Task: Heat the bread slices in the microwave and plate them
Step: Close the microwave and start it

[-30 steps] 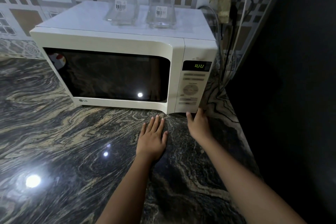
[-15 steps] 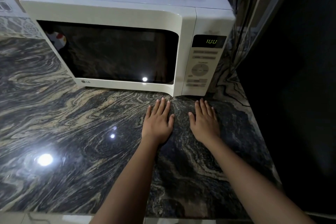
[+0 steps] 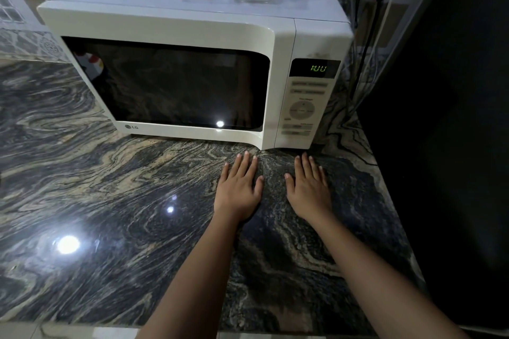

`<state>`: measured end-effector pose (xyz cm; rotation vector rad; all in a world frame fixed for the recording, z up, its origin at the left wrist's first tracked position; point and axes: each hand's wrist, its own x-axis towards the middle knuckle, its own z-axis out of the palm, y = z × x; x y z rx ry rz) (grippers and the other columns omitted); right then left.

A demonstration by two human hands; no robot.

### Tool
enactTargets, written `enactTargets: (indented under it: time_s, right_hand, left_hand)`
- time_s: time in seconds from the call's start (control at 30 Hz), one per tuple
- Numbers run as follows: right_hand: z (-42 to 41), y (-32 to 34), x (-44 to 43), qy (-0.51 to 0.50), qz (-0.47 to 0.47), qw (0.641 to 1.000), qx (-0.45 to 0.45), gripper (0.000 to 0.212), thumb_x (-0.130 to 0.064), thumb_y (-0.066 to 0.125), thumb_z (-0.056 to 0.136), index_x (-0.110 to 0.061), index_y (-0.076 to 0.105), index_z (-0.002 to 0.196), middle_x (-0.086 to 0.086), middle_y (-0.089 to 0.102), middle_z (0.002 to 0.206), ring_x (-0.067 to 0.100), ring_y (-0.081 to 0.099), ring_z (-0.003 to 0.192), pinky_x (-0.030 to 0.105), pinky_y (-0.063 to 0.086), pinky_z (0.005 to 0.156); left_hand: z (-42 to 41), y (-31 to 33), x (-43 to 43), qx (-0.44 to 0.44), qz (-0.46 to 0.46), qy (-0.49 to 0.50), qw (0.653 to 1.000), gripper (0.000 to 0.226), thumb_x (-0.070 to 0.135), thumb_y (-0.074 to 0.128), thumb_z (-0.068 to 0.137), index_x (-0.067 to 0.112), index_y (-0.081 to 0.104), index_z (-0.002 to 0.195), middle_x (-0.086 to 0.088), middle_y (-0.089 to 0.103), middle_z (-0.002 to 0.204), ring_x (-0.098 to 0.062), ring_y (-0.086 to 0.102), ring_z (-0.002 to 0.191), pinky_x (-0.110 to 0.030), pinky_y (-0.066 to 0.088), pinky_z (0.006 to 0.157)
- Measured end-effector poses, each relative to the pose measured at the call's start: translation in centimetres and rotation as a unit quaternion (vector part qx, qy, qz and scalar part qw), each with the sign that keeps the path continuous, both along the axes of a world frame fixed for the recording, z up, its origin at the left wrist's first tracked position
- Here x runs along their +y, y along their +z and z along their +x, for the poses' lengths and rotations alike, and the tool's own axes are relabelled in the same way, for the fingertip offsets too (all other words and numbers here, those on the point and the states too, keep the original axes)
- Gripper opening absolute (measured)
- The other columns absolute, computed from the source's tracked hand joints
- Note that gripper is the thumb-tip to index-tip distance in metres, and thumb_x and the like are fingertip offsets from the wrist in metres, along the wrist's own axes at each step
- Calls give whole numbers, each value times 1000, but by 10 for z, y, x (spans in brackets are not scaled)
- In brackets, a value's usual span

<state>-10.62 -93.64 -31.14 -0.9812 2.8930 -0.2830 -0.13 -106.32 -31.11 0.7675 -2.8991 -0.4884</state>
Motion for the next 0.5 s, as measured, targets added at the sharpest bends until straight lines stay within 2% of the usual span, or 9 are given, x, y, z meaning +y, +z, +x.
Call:
enactTargets:
  time_s: [0.27,0.5]
  right_hand:
    - [4,1,3,3,8,1000,0,60,-42,17,100,-12,3,151,5,-2,159,17,-5,147,36,-6,119]
    - [5,-3,4,1,-4,1000,20,60,-43,20,100,-12,8,151,4,3,160,17,0,147,36,-4,119]
  left_hand:
    - [0,-1,-1,3,1,-1,1000,56,42,19,99,24,5,150,4,-2,159,-10,-9,146,-35,-6,120]
    - [0,-1,0,10,1,1,1000,56,42,20,99,24,8,150,4,0,159,-10,-7,146,-35,-6,119]
